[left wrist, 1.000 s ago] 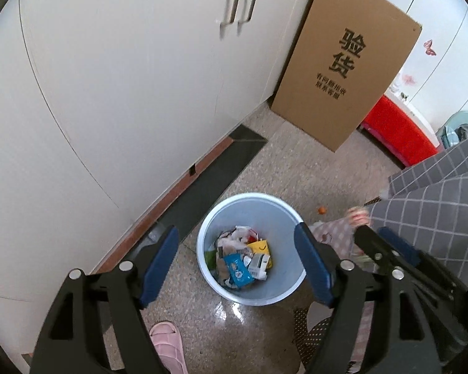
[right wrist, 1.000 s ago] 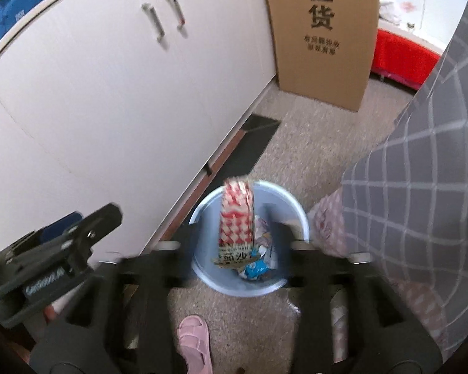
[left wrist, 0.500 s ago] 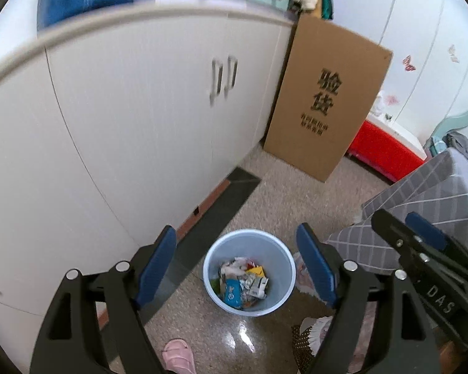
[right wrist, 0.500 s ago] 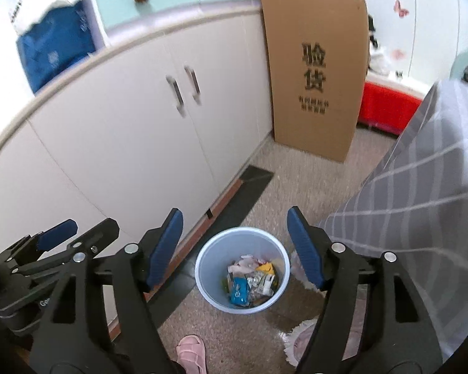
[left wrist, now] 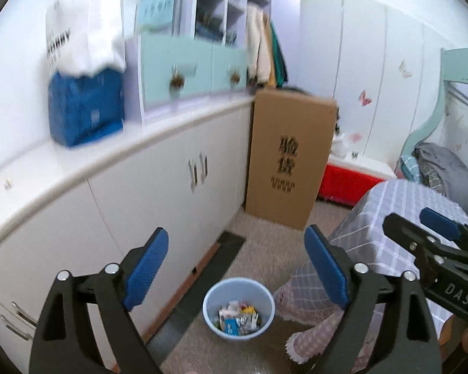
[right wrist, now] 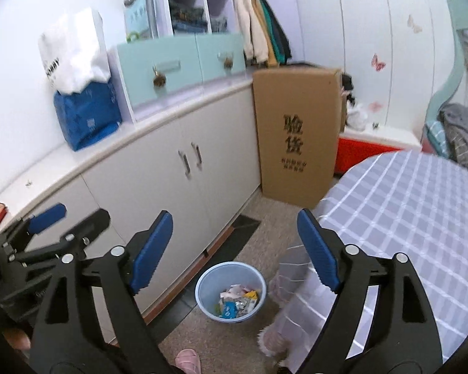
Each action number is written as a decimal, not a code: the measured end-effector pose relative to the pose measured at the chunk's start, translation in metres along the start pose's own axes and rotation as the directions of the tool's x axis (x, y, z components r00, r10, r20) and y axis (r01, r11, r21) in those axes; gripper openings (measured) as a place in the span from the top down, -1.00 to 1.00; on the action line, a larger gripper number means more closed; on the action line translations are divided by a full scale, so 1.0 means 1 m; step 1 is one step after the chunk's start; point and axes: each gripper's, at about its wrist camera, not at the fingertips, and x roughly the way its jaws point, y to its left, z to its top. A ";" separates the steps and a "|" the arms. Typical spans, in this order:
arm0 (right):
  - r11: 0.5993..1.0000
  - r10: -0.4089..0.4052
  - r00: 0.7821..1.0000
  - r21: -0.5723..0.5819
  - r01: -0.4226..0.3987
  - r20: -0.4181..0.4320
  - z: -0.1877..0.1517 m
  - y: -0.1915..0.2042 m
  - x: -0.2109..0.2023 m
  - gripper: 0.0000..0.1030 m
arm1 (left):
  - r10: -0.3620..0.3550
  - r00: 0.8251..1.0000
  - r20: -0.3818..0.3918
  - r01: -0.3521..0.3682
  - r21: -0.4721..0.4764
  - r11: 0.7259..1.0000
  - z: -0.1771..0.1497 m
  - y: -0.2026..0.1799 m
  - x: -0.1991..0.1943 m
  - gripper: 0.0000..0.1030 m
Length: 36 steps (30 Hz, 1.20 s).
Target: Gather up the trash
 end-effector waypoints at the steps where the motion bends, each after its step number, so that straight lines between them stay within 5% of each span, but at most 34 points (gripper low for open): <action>1: 1.000 -0.007 1.000 -0.002 0.007 0.018 0.001 -0.004 -0.016 -0.65 | -0.007 1.000 0.013 0.007 0.006 1.000 0.002 -0.005 -0.010 -0.73; 17: 0.987 -0.152 0.960 -0.015 0.160 0.233 -0.027 -0.041 -0.180 -0.84 | -0.139 0.976 0.166 0.118 0.128 0.985 -0.007 -0.080 -0.152 -0.83; 36: 0.984 -0.180 0.950 0.027 0.179 0.255 -0.059 -0.056 -0.212 -0.86 | -0.147 0.967 0.208 0.114 0.163 0.980 -0.030 -0.115 -0.186 -0.89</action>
